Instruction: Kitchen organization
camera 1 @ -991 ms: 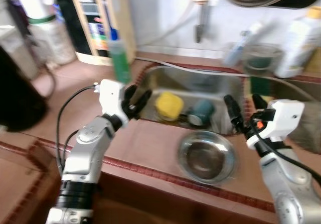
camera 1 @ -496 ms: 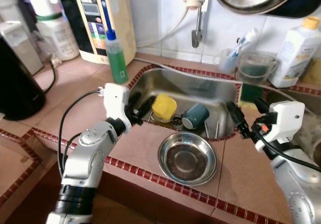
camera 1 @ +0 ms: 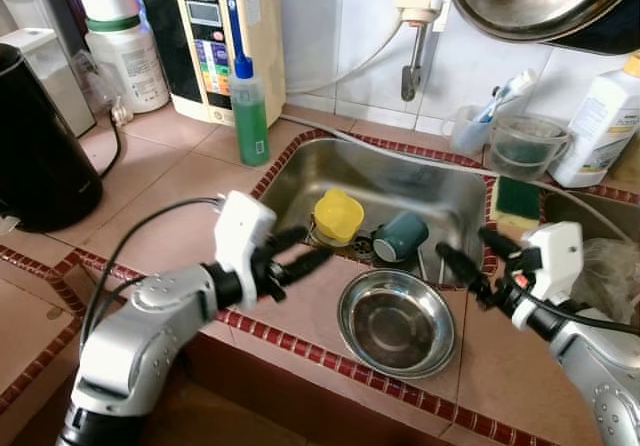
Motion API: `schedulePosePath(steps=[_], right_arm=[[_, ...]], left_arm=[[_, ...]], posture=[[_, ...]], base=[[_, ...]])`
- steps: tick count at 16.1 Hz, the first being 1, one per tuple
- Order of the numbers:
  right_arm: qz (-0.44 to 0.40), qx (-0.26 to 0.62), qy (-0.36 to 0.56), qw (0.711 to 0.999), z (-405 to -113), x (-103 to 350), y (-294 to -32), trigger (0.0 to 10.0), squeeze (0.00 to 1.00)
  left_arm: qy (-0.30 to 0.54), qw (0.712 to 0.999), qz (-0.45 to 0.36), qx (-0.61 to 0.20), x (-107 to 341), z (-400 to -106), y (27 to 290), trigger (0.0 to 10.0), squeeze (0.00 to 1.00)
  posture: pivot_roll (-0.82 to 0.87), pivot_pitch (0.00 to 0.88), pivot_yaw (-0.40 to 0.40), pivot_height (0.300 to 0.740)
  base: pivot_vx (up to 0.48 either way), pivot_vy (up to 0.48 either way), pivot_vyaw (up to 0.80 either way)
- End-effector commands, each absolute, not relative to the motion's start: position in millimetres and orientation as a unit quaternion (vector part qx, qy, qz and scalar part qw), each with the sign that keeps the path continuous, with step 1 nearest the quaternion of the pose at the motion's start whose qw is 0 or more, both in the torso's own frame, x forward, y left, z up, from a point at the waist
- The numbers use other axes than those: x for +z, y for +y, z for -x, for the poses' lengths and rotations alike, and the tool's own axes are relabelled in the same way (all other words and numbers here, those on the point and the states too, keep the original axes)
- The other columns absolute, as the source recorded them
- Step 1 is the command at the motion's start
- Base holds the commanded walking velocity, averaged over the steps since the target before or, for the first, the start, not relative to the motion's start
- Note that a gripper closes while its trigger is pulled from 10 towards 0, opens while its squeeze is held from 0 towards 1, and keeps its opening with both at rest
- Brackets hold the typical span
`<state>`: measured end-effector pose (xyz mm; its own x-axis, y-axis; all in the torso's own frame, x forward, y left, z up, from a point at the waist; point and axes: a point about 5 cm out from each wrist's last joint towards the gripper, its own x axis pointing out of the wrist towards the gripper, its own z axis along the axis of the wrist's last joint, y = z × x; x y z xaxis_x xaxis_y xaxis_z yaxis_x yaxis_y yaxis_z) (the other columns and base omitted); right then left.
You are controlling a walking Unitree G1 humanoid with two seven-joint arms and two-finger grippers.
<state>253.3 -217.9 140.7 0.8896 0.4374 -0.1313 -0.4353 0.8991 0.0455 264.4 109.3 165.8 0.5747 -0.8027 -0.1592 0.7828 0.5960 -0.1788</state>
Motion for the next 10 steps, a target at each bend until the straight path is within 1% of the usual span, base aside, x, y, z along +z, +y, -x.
schedulePosePath(steps=[1,3,5,6,9,10], right_arm=[[0.0,0.234,0.084,0.969,-257.9,138.2,-220.6,10.0,0.0],[0.008,0.247,0.1,0.964,-261.4,133.4,-223.9,10.0,0.0],[0.013,0.278,0.119,0.953,-264.3,128.5,-223.0,10.0,0.0],[0.02,0.288,0.128,0.949,-265.7,126.7,-222.8,10.0,0.0],[0.018,0.358,0.154,0.921,-263.1,124.0,-217.0,10.0,0.0],[0.021,0.363,0.157,0.918,-263.0,123.4,-217.0,10.0,0.0]], left_arm=[[0.113,0.876,0.039,-0.468,169.0,-257.9,104.4,10.0,0.0],[0.113,0.873,0.03,-0.474,169.9,-254.9,102.3,10.0,0.0],[0.099,0.883,-0.005,-0.458,169.4,-256.2,100.6,10.0,0.0],[0.097,0.881,-0.017,-0.463,168.8,-254.4,98.6,10.0,0.0],[0.102,0.88,-0.021,-0.463,169.9,-253.4,96.7,10.0,0.0],[0.103,0.88,-0.019,-0.463,170.2,-253.3,96.4,10.0,0.0]], posture=[[-0.12,0.0,-0.012,0.732],[-0.12,0.002,-0.017,0.732],[-0.11,0.009,-0.021,0.732],[-0.11,0.012,-0.023,0.732],[-0.1,0.022,-0.03,0.732],[-0.1,0.023,-0.032,0.732]], base=[[0.0,0.0,0.0],[0.0,0.0,0.0],[0.0,0.0,0.0],[0.0,0.0,0.0],[0.0,0.0,0.0],[0.0,0.0,0.0]])
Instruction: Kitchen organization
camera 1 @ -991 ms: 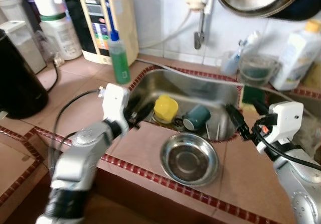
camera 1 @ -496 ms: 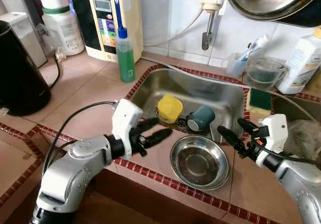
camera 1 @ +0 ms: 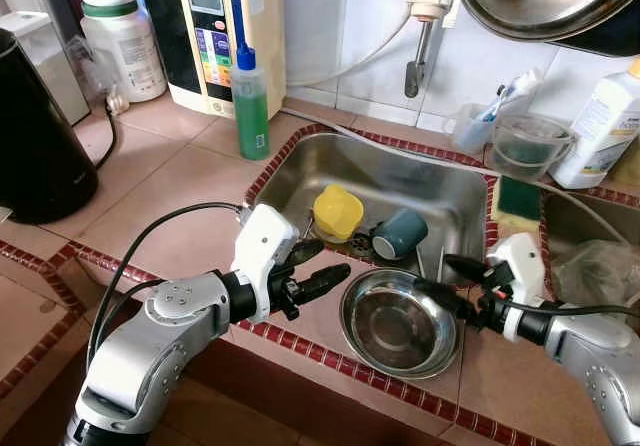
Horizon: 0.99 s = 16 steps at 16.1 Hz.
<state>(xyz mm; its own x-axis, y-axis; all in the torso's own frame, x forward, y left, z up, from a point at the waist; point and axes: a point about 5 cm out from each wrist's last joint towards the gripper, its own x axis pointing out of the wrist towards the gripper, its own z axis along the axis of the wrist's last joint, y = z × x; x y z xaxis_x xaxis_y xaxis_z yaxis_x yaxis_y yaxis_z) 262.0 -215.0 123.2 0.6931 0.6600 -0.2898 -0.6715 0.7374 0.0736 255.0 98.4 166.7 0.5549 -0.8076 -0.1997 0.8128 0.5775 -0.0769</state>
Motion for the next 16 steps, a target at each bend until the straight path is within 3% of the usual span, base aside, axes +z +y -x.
schedulePosePath(steps=[1,10,16], right_arm=[[0.021,0.375,0.159,0.913,-263.4,122.7,-216.5,10.0,0.0],[0.017,0.41,0.189,0.892,-266.7,115.5,-214.1,10.0,0.0],[0.007,0.423,0.203,0.883,-266.8,107.6,-210.2,10.0,0.0]], left_arm=[[0.098,0.88,-0.019,-0.465,171.3,-252.9,95.7,10.0,0.0],[0.091,0.883,-0.026,-0.459,172.9,-251.8,96.1,10.0,0.0],[0.122,0.857,-0.056,-0.498,159.9,-236.5,96.7,10.0,0.0]], posture=[[-0.1,0.023,-0.034,0.732],[-0.08,0.031,-0.044,0.732],[-0.08,0.025,-0.048,0.732]], base=[[0.0,0.0,0.0],[0.0,0.0,0.0],[0.0,0.0,0.0]])
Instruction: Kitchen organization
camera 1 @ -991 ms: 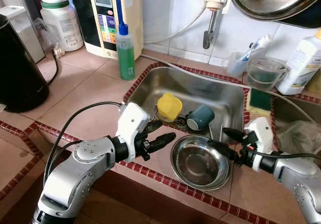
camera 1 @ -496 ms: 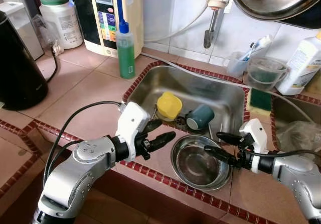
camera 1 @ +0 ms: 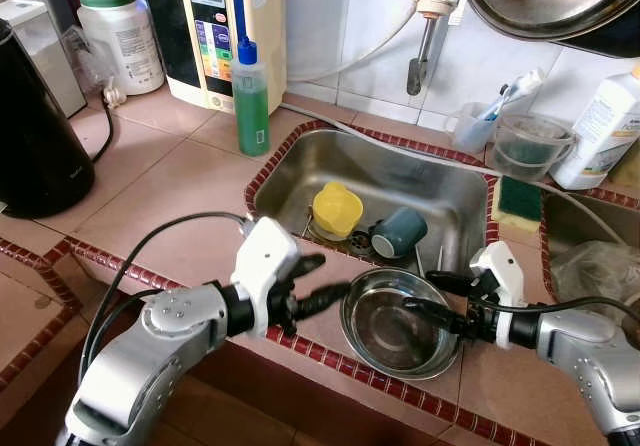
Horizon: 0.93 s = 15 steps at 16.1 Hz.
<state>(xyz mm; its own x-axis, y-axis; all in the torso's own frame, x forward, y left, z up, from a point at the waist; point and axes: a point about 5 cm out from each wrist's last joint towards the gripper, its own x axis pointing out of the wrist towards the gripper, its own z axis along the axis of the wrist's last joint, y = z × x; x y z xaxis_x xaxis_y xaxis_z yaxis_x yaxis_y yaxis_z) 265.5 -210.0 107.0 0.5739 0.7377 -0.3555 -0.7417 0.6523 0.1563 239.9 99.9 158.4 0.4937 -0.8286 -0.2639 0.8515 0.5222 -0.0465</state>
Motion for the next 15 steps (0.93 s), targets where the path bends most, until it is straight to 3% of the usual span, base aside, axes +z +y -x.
schedulePosePath(steps=[1,2,5,6,7,15], right_arm=[[0.006,0.428,0.204,0.881,-266.0,107.3,-209.4,10.0,0.0],[0.005,0.429,0.204,0.88,-265.8,107.1,-209.1,10.0,0.0],[-0.005,0.438,0.216,0.872,-264.0,105.6,-208.1,6.9,0.0],[-0.011,0.445,0.223,0.867,-262.2,105.3,-208.3,2.7,0.0],[-0.013,0.448,0.225,0.865,-261.4,105.4,-208.8,0.0,0.0],[-0.025,0.453,0.231,0.86,-260.3,110.4,-216.2,0.0,0.0]], left_arm=[[0.123,0.858,-0.058,-0.496,159.1,-237.1,97.5,10.0,0.0],[0.123,0.858,-0.057,-0.495,158.8,-237.5,97.8,10.0,0.0],[0.126,0.854,-0.067,-0.5,157.3,-236.1,98.7,10.0,0.0],[0.127,0.854,-0.066,-0.499,157.1,-236.6,99.8,10.0,0.0],[0.127,0.856,-0.068,-0.496,156.6,-237.9,101.5,10.0,0.0],[0.126,0.86,-0.073,-0.489,156.8,-238.0,106.6,10.0,0.0]], posture=[[-0.07,0.023,-0.05,0.732],[-0.07,0.023,-0.05,0.732],[-0.07,0.017,-0.054,0.732],[-0.07,0.016,-0.058,0.732],[-0.07,0.014,-0.062,0.732],[-0.06,0.004,-0.084,0.732]], base=[[0.0,0.0,0.0],[0.0,0.0,0.0],[0.0,0.0,0.0],[0.0,0.0,0.0],[0.0,0.0,0.0],[0.0,0.0,0.0]])
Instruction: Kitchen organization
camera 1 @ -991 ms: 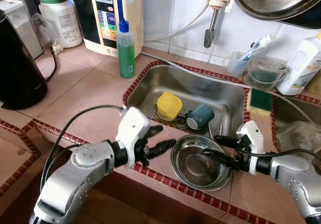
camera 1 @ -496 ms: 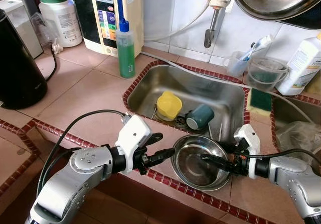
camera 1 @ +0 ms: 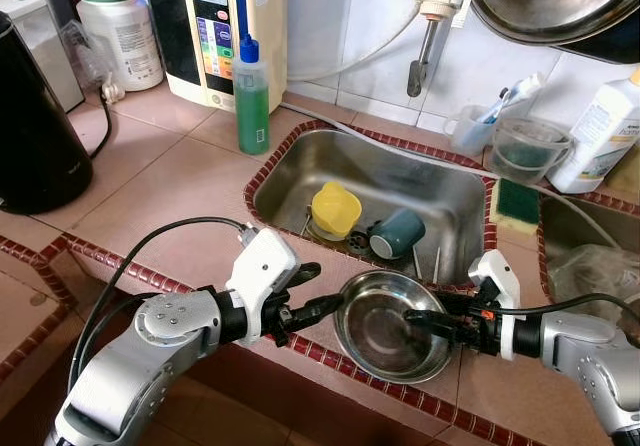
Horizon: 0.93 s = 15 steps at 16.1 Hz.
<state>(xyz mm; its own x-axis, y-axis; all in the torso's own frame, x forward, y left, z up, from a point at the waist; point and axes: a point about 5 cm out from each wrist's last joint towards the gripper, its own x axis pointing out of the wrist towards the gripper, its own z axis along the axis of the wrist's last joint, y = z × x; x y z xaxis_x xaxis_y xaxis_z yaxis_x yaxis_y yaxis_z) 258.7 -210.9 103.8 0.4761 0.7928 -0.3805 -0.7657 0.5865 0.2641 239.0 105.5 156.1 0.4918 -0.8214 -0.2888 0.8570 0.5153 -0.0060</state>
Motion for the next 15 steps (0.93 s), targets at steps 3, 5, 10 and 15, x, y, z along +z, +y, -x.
schedulePosePath(steps=[3,5,10,15], right_arm=[[-0.032,0.453,0.228,0.861,-260.8,111.8,-216.7,0.0,0.0],[-0.033,0.453,0.227,0.861,-261.9,112.6,-216.6,0.0,0.0],[-0.051,0.447,0.214,0.867,-263.9,116.0,-217.4,0.0,0.0],[-0.058,0.435,0.216,0.872,-260.6,111.7,-222.3,0.0,0.0]], left_arm=[[0.125,0.861,-0.071,-0.488,157.3,-236.5,108.7,10.0,0.0],[0.125,0.86,-0.069,-0.491,157.0,-234.8,109.4,10.0,0.0],[0.124,0.86,-0.071,-0.49,156.8,-235.6,109.9,10.0,0.0],[0.12,0.862,-0.069,-0.488,157.0,-236.2,110.2,10.0,0.0]], posture=[[-0.06,0.0,-0.09,0.732],[-0.06,0.0,-0.093,0.732],[-0.05,0.0,-0.103,0.732],[-0.04,0.0,-0.114,0.732]], base=[[0.0,0.0,0.0],[0.0,0.0,0.0],[0.0,0.0,0.0],[0.0,0.0,0.0]])
